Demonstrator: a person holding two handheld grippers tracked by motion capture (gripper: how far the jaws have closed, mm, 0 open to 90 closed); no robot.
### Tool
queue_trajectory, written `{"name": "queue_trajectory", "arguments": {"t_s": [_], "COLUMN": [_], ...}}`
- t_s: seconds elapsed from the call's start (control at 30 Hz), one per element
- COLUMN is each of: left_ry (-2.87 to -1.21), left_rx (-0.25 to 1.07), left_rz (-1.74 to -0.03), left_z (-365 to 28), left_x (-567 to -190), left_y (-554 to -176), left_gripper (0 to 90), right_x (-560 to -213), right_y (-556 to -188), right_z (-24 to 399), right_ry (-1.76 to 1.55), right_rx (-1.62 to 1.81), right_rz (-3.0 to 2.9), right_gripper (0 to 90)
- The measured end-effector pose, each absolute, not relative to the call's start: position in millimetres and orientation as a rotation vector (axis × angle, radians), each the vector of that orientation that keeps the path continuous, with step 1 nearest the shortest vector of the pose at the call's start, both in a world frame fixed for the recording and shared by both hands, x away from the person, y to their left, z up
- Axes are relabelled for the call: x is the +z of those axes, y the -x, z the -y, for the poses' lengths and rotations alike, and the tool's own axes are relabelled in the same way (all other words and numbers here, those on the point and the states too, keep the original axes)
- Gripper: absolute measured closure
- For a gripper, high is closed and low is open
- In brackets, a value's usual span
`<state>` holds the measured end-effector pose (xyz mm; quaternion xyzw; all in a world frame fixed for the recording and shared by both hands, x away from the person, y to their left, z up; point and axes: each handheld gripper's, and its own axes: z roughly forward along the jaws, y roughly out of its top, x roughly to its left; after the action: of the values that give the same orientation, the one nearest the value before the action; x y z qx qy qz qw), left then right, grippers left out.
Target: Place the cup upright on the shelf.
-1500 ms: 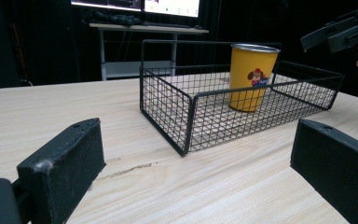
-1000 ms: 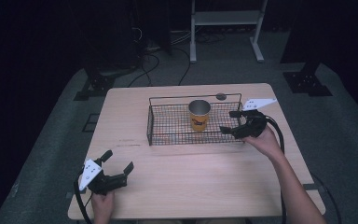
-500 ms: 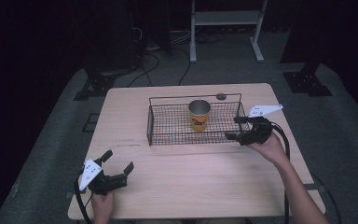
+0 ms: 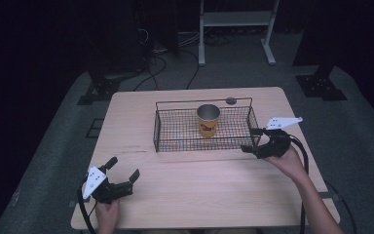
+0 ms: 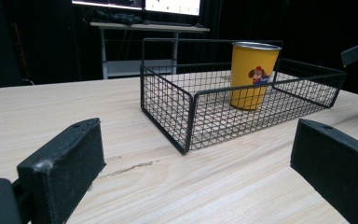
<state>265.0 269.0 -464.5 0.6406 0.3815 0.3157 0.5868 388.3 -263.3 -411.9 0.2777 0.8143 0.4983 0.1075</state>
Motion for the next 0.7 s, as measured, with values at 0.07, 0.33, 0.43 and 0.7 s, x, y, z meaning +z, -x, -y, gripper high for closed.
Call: {"name": "queue_trajectory", "arguments": {"t_s": [0.07,0.33,0.43,0.7], "left_ry": [-1.489,-1.491,-1.492,-1.492], "left_rx": [0.735,0.736,0.736,0.737], "left_rz": [-0.891,-0.890,-0.889,-0.889], "left_z": [-269,-269,-269,-269], "left_x": [-465,-465,-465,-465], "left_y": [-265,-265,-265,-265], "left_gripper": [1.7,1.7,1.6,1.7], "right_x": [-414,-421,-425,-433], "right_y": [-386,-376,-372,-362], "right_z": [265,270,273,281], "right_ry": [-0.817,-0.823,-0.832,-0.852], "right_rx": [1.467,1.474,1.474,1.487], "right_rz": [-2.396,-2.393,-2.400,-2.376], "right_gripper": [13.8,13.8,13.8,13.9]}}
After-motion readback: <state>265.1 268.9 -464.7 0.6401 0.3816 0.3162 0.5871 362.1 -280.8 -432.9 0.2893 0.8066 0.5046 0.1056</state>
